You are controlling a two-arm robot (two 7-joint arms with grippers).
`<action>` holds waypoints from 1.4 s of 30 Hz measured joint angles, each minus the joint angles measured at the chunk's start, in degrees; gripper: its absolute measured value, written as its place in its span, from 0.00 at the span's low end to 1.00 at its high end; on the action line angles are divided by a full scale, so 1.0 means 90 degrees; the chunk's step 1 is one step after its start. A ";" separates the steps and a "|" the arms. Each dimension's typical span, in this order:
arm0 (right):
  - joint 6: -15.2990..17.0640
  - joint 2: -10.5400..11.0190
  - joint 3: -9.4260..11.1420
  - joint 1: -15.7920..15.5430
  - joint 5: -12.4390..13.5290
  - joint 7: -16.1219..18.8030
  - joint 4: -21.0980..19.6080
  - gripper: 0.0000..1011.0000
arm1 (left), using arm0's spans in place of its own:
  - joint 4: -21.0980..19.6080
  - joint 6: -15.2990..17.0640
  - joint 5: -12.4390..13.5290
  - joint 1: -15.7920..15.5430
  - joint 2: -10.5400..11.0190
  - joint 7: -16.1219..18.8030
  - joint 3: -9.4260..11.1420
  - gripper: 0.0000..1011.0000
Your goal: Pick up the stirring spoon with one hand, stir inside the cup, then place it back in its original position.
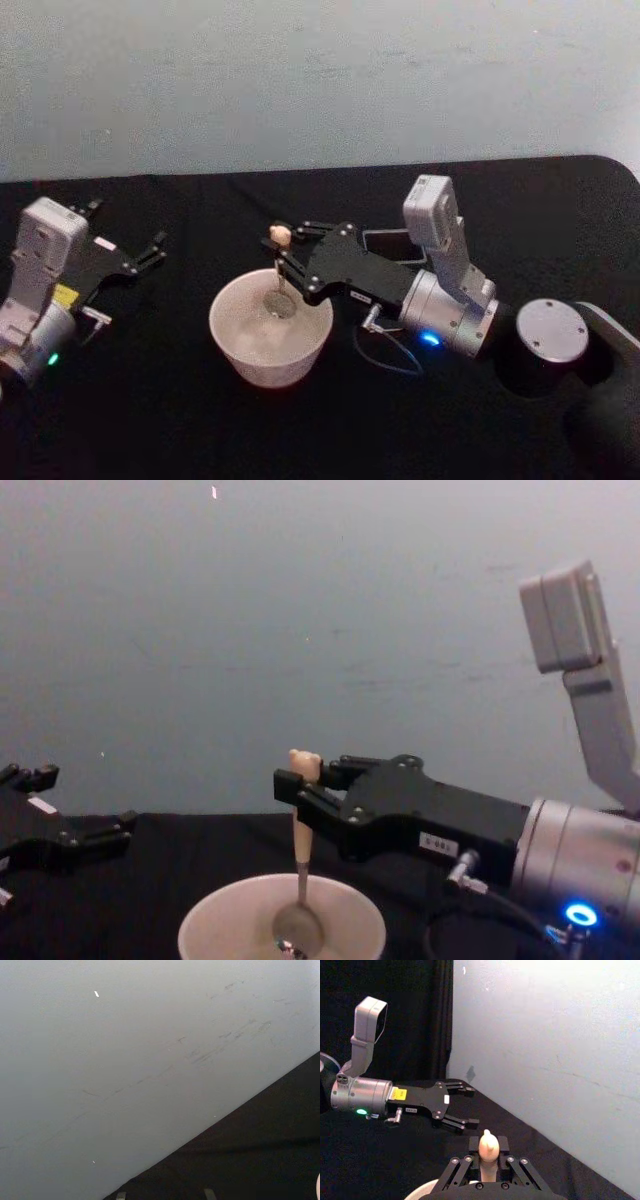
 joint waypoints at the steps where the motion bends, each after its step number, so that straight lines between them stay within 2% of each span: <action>1: 0.0008 0.0016 0.0020 -0.0021 0.0018 0.0009 -0.0046 0.21 | 0.0000 0.0000 0.0000 0.0000 0.0000 0.0000 0.0000 0.99; 5: 0.0029 0.0056 0.0067 -0.0065 0.0081 0.0026 -0.0165 0.21 | 0.0000 0.0000 0.0000 0.0000 0.0000 0.0000 0.0000 0.99; 10: 0.0133 0.0154 0.0187 -0.0120 0.0318 0.0097 -0.0448 0.21 | 0.0000 0.0000 0.0000 0.0000 0.0000 0.0000 0.0000 0.99; 13: 0.0192 0.0261 0.0332 -0.0147 0.0527 0.0123 -0.0715 0.21 | 0.0000 0.0000 0.0000 0.0000 0.0000 0.0000 0.0000 0.99; 20: 0.0204 0.0463 0.0574 -0.0181 0.0781 0.0085 -0.1161 0.21 | 0.0000 0.0000 0.0000 0.0000 0.0000 0.0000 0.0000 0.99; 27: 0.0143 0.0810 0.0881 -0.0286 0.0977 0.0025 -0.1633 0.21 | 0.0001 0.0000 0.0000 0.0000 0.0000 0.0000 0.0000 0.99; 34: 0.0105 0.1166 0.1189 -0.0468 0.1115 -0.0025 -0.1898 0.21 | 0.0000 0.0000 0.0000 0.0000 0.0000 0.0000 0.0000 0.99; 42: 0.0134 0.1453 0.1395 -0.0761 0.1181 -0.0076 -0.2119 0.21 | 0.0000 0.0000 0.0000 0.0000 0.0000 0.0000 0.0000 0.99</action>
